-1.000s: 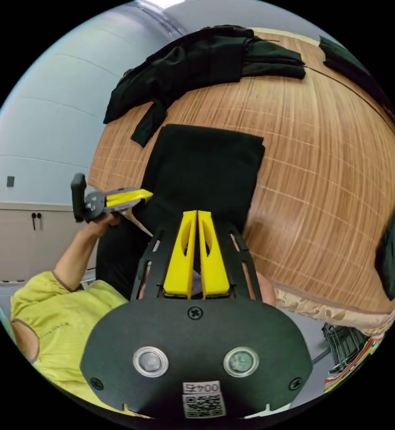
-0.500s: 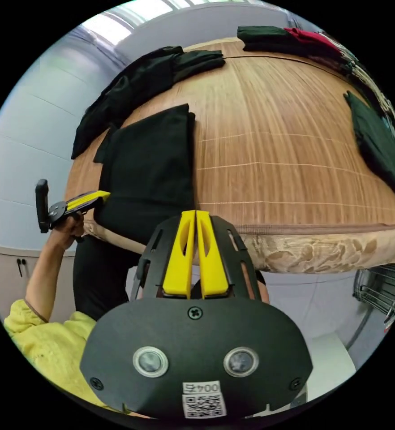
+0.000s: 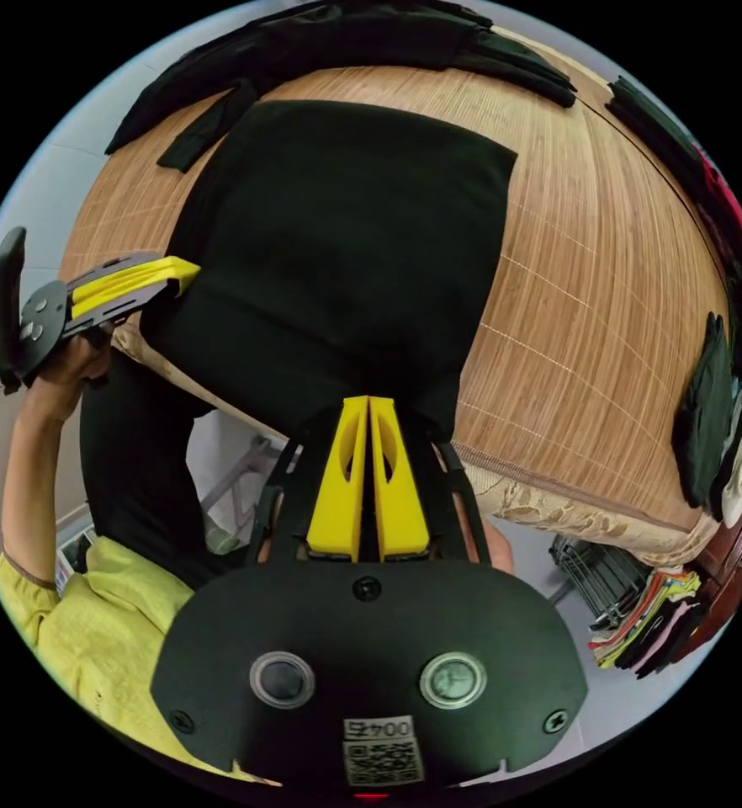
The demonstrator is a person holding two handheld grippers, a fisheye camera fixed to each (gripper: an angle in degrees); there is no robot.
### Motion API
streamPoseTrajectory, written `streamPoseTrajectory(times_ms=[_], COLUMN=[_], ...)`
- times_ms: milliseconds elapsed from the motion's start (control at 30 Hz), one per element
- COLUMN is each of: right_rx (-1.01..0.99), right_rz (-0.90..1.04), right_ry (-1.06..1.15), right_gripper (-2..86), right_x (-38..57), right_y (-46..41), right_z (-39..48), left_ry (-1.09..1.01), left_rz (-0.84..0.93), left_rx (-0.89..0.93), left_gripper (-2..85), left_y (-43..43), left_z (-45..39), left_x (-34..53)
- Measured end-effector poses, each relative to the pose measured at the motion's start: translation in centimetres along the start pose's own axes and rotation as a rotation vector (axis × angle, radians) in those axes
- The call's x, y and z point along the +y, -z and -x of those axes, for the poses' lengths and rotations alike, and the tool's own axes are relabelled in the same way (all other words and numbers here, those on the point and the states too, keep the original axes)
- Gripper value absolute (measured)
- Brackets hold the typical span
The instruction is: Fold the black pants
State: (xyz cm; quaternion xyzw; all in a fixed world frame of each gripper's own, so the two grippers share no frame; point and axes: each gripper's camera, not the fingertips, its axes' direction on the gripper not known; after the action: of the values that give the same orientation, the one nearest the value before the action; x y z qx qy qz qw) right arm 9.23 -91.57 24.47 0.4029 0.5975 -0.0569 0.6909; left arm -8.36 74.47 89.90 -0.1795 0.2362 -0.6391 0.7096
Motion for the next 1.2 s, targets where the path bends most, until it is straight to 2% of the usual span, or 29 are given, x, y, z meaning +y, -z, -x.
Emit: streamPoseTrajectory(times_ms=[133, 333, 533, 767, 933, 1200], right_rx=[0.052, 0.006, -0.012, 0.052, 0.113, 0.042], right_rz=[0.031, 0.017, -0.031, -0.051, -0.047, -0.032], right_ry=[0.058, 0.054, 0.044, 0.048, 0.056, 0.050], right_gripper=[-0.6, -0.7, -0.7, -0.6, -0.6, -0.5], right_x=[-1.2, -2.0, -2.0, -2.4, -2.9, -3.7], right_y=[-1.1, -2.2, -3.3, -4.5, -5.3, -5.9], right_z=[2.0, 2.8, 3.9, 6.4, 8.2, 8.0], left_ry=[-0.038, -0.091, -0.124, -0.078, -0.083, -0.027], left_rz=[-0.003, -0.049, -0.017, -0.033, -0.026, -0.003], left_rx=[-0.035, -0.066, -0.102, -0.068, -0.114, -0.094], left_gripper=[0.0, 0.0, 0.1, 0.1, 0.1, 1.3], left_y=[0.3, 0.6, 0.7, 0.9, 1.1, 1.7], left_z=[-1.1, -2.2, -3.2, -2.8, -3.4, -1.9], left_x=[-0.1, 0.6, 0.1, 0.1, -0.1, -1.2])
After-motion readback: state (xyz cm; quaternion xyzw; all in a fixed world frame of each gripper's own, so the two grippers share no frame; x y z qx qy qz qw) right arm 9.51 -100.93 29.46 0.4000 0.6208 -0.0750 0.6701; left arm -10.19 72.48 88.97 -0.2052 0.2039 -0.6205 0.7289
